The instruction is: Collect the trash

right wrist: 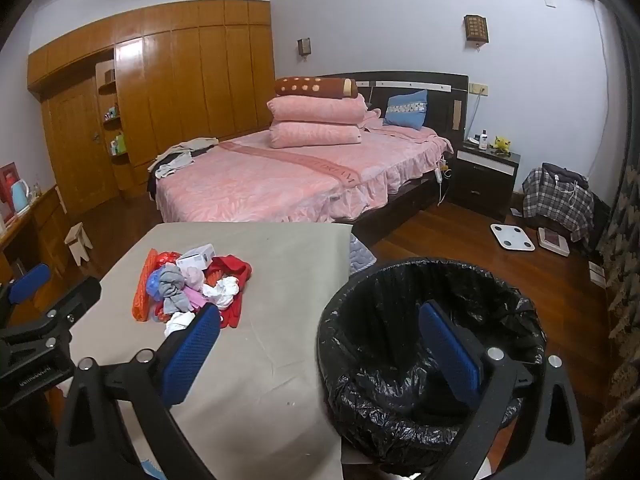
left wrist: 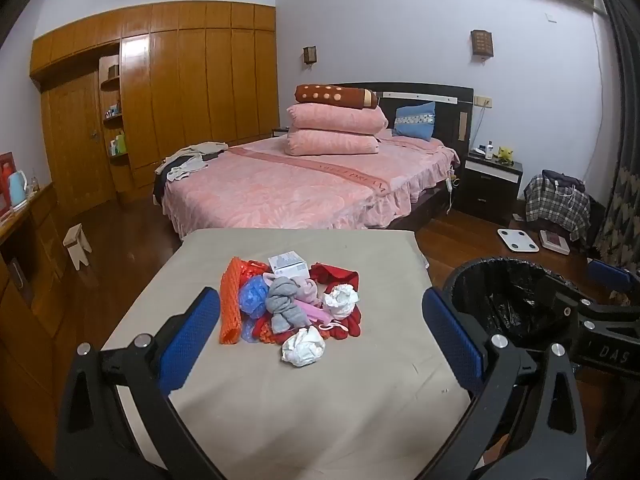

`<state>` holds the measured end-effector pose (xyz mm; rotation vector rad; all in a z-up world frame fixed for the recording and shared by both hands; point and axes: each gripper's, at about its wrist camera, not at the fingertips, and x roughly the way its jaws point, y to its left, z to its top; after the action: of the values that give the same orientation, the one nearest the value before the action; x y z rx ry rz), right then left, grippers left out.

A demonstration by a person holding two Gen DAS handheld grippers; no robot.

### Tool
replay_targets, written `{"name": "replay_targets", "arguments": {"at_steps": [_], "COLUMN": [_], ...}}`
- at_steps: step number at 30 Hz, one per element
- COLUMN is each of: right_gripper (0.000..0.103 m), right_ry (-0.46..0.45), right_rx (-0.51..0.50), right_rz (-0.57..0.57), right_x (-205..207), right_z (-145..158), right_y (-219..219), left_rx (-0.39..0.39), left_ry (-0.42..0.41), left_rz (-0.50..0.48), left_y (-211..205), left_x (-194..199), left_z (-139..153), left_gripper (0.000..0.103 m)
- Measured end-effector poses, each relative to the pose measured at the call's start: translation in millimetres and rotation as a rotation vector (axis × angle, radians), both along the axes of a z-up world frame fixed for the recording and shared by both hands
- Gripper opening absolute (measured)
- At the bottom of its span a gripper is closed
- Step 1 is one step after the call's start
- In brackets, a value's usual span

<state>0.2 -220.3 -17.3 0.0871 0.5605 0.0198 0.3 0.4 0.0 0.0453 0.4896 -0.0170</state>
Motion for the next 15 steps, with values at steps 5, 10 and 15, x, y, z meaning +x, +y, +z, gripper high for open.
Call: {"name": "replay_targets", "arguments": {"at_steps": [5, 10, 15], "right_gripper": [0.097, 0.097, 0.097], "right_ry": [0.000, 0.000, 0.001], "right_rx": [-0.003, -0.003, -0.003], "right_rz": [0.002, 0.002, 0.001], "right_x": [0.4, 0.6, 0.8], "right_z": [-0.6, -0.8, -0.9], "right_y": [0.2, 0.1, -0.1], "left_rx": [0.002, 0.000, 0.001], "left_ry": [0.000, 0.002, 0.001], "left_rz": [-0.006, -0.001, 0.000], "left_y": [-1.2, -0.4, -0.4], "left_x": [-0.3, 0.1, 0.1], "left_z": [0.3, 0.0, 0.0], "left_gripper": [0.098, 0.098, 0.098]}}
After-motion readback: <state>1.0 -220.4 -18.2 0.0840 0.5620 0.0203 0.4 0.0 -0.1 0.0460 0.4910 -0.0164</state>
